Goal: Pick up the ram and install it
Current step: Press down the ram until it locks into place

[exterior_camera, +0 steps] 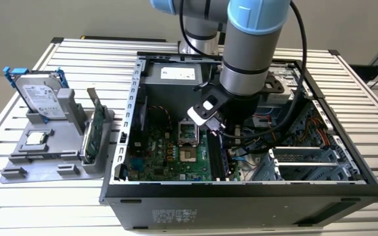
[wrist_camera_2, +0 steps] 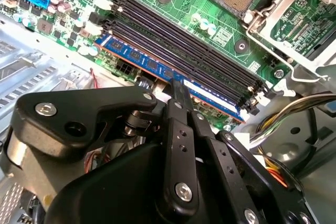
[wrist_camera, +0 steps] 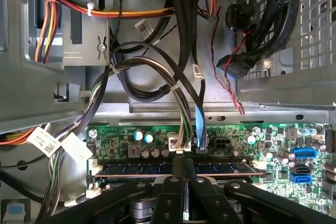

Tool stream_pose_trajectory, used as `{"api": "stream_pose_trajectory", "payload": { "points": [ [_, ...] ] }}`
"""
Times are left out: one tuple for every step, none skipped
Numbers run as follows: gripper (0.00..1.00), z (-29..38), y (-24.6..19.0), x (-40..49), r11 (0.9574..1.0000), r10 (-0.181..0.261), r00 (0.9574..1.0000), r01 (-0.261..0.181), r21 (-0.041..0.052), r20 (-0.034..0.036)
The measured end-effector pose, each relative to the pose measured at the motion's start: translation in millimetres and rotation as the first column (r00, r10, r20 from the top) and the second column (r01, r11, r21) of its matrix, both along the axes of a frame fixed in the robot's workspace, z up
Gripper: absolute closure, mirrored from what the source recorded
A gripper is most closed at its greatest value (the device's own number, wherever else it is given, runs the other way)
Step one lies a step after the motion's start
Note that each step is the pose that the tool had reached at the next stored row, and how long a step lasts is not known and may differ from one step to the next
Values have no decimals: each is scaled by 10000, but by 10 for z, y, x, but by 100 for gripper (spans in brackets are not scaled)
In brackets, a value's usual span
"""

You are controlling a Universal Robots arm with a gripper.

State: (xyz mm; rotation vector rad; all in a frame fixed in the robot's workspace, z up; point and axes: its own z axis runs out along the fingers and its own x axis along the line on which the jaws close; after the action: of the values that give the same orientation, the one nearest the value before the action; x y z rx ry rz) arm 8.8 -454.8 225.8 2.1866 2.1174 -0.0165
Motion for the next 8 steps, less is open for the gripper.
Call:
{"api": "stream_pose_trajectory", "payload": {
  "points": [
    [100,-4,0,-1,10000,-1,10000,1,1,0],
    [100,-8,0,-1,10000,-1,10000,1,-1,-3],
    [100,-12,0,-1,10000,-1,10000,1,-2,-4],
    [100,-17,0,-2,10000,0,10000,0,-5,-6],
    [100,-23,-1,-2,10000,-1,10000,1,-5,-7],
    [100,-30,-1,-3,10000,-1,10000,1,-6,-8],
    [100,-36,-1,-4,10000,-1,10000,1,-7,-8],
    [100,-43,-1,-4,10000,-1,10000,1,-4,-8]
  ]
}}
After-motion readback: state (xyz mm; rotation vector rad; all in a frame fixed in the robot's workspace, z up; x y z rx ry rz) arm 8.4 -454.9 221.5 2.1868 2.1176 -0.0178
